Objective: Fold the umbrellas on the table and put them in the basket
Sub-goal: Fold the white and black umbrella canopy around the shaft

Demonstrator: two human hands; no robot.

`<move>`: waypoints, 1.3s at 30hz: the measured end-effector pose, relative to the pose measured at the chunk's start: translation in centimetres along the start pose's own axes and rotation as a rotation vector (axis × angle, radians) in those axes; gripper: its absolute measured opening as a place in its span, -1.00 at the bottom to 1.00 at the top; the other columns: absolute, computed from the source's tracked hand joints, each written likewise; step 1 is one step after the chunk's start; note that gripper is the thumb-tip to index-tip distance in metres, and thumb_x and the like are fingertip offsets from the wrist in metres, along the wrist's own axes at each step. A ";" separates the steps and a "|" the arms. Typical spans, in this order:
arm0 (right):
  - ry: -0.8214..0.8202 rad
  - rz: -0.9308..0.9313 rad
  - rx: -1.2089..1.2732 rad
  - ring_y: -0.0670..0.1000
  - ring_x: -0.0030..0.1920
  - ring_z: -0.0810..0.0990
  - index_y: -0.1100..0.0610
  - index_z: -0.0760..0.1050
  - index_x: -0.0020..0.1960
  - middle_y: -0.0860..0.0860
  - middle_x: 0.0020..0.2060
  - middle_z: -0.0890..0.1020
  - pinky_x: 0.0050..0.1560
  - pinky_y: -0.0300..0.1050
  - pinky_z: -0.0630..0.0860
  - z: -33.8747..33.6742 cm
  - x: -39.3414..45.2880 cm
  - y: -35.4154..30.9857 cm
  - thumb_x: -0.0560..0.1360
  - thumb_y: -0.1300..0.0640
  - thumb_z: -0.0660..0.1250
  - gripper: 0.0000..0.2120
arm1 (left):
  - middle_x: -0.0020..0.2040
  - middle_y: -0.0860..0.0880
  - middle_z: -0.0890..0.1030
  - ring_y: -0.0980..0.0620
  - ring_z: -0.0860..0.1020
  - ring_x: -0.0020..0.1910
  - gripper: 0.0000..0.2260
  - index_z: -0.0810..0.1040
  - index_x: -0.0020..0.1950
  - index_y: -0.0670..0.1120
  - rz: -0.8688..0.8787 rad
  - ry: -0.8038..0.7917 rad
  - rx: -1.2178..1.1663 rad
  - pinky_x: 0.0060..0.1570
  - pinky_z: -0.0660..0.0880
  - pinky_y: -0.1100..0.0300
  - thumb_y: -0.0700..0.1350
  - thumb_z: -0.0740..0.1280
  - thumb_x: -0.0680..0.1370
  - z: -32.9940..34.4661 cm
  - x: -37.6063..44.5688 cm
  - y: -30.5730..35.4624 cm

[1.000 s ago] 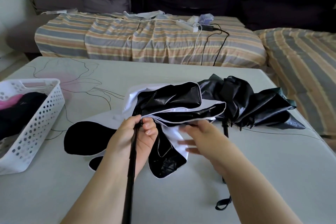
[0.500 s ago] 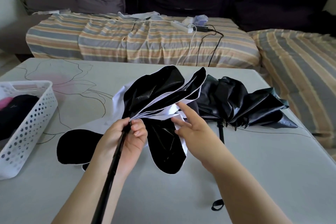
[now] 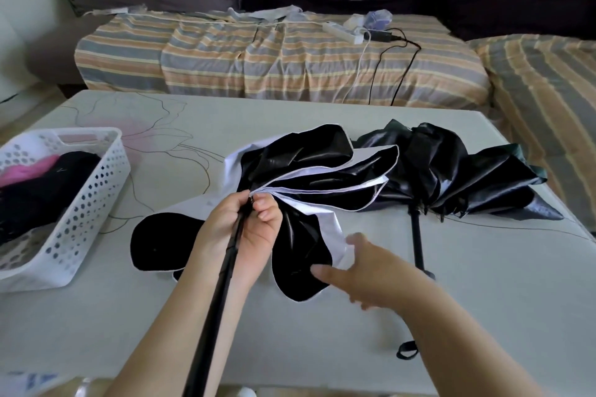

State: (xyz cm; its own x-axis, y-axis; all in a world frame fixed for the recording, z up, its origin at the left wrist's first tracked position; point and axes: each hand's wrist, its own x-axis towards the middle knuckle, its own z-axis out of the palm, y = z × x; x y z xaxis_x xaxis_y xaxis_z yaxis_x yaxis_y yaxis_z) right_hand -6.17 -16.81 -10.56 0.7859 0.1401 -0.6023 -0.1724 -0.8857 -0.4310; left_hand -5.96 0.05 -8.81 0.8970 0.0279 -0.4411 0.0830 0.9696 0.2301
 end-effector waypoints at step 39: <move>0.441 -0.955 -0.012 -0.17 0.13 0.35 -0.24 0.51 0.17 -0.32 0.03 0.51 0.24 -0.10 0.26 -0.4 5.0 0.1 0.24 -0.13 0.28 -0.52 | -0.45 -0.09 0.44 0.04 0.36 -0.61 -0.94 0.41 0.02 -0.13 -0.250 -0.095 1.210 -0.62 0.26 0.31 -0.15 0.20 0.61 -0.5 -2.0 -1.5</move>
State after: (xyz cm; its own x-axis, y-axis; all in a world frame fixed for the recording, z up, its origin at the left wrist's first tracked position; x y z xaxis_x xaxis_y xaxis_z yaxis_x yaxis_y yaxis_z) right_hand -2.00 -16.44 -13.33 0.7392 0.6111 0.2832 0.6368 -0.4972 -0.5893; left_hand -8.14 -1.36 -8.71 0.8227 -0.1925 -0.5349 0.5582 0.0962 0.8241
